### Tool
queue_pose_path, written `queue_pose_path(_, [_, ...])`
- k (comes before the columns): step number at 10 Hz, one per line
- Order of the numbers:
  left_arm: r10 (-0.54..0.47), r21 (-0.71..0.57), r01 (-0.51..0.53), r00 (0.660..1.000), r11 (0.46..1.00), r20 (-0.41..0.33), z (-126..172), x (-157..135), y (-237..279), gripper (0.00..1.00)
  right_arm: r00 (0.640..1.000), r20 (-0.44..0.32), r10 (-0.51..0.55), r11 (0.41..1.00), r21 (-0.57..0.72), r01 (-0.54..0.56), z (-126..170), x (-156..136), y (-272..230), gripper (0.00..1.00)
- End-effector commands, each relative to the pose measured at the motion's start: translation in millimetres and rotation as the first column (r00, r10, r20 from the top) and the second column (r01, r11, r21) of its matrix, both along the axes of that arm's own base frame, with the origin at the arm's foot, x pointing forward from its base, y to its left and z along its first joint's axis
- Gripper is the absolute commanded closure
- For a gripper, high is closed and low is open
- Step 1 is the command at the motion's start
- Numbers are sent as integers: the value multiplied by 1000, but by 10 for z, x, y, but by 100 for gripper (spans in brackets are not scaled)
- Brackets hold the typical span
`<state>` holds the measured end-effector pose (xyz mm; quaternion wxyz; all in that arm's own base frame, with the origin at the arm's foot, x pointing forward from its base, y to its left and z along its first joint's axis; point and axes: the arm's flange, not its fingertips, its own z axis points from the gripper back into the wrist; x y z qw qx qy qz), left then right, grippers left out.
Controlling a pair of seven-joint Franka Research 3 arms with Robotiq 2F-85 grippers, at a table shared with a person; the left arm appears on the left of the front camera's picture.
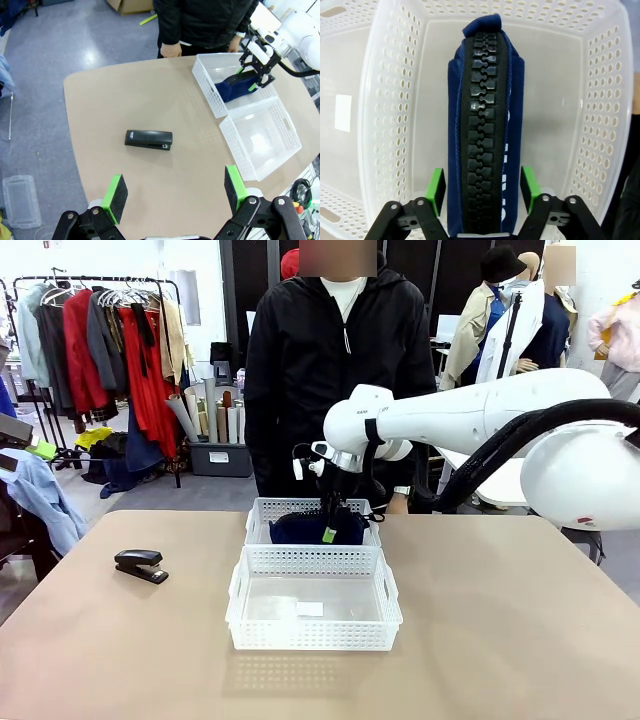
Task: Distribute items into two baskets.
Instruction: Place the picked Pencil pouch into the Organizing basket as instructed by the person.
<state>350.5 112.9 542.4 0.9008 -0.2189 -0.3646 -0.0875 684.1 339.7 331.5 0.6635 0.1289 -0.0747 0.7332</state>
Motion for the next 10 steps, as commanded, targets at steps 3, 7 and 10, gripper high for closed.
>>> queue_pose_path(3, [-7, -7, 7, 1000, 1000, 3, -7, 2, 7, 0, 1000, 10, -7, 1000, 7, 7, 481, -104, -75, 0])
queue_pose_path(7, [-7, -7, 7, 1000, 1000, 3, -7, 2, 7, 0, 1000, 24, -5, 1000, -15, 6, 685, -311, -70, 0])
queue_pose_path(10, [-7, -7, 7, 1000, 1000, 3, -7, 2, 7, 0, 999, 32, 15, 1000, -13, -15, 668, -160, -42, 0])
